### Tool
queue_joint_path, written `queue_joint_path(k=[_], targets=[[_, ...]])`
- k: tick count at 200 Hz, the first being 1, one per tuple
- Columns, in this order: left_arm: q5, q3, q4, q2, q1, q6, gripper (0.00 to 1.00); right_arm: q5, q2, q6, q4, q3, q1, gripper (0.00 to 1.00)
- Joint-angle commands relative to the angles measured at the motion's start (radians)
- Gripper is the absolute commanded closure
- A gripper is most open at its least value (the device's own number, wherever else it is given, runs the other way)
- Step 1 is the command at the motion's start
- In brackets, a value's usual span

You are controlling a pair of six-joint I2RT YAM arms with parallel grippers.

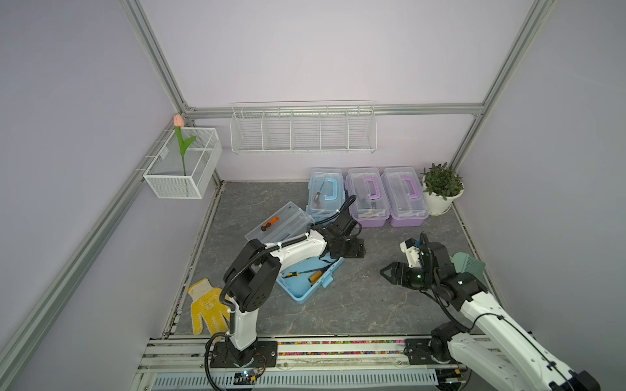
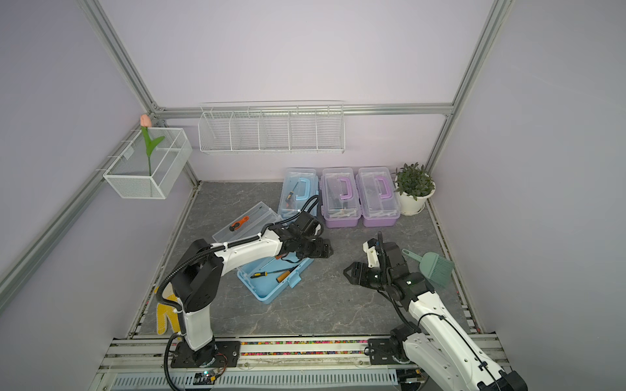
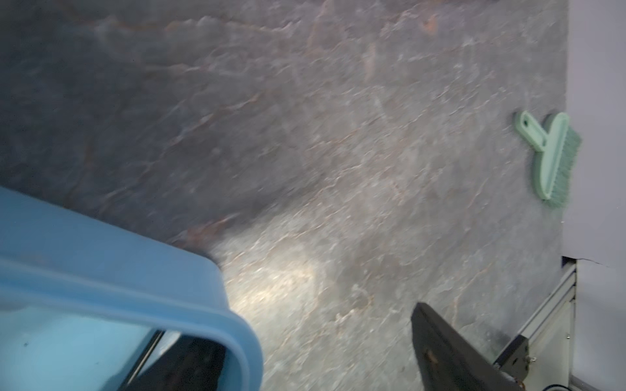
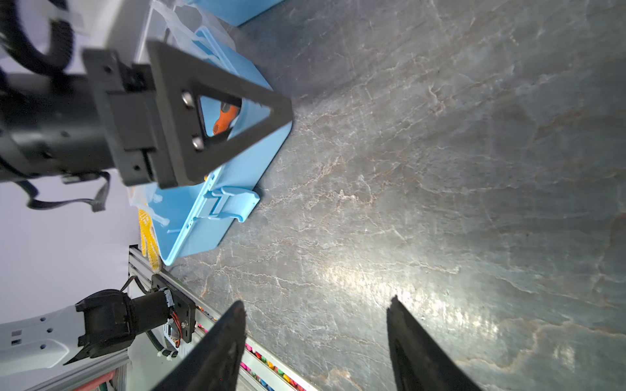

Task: Close toolboxes
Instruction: Move the toolbox to the center of the board.

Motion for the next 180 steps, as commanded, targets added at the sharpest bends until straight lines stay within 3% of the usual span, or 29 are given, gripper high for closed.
queue_joint_path(k=[1,38,49,89,124,154,180], targets=[[0.037,0.110,0.110,0.074,-0.023,-0.052,0.14,0.026,-0.029,0.032,-0.016,-0.018,0.001,0.33],[0.049,0.204,0.103,0.122,-0.027,-0.049,0.08,0.107,-0.076,0.096,-0.029,-0.018,0.087,0.33],[0.048,0.175,0.105,0.087,-0.029,-0.039,0.00,0.142,-0.080,0.128,-0.003,-0.026,0.122,0.33],[-0.032,0.074,-0.016,-0.104,-0.032,0.073,0.01,0.212,0.064,0.198,0.171,-0.013,0.261,0.33],[-0.174,0.056,-0.237,-0.320,-0.030,0.187,0.01,0.274,0.322,0.169,0.238,0.130,0.366,0.33],[-0.533,-0.042,-0.541,-0.564,-0.011,0.164,0.00,0.297,0.470,0.135,0.241,0.204,0.390,0.45],[-0.417,-0.309,-0.487,-0.845,0.130,0.153,0.01,0.333,0.534,0.112,0.176,0.247,0.404,0.54]])
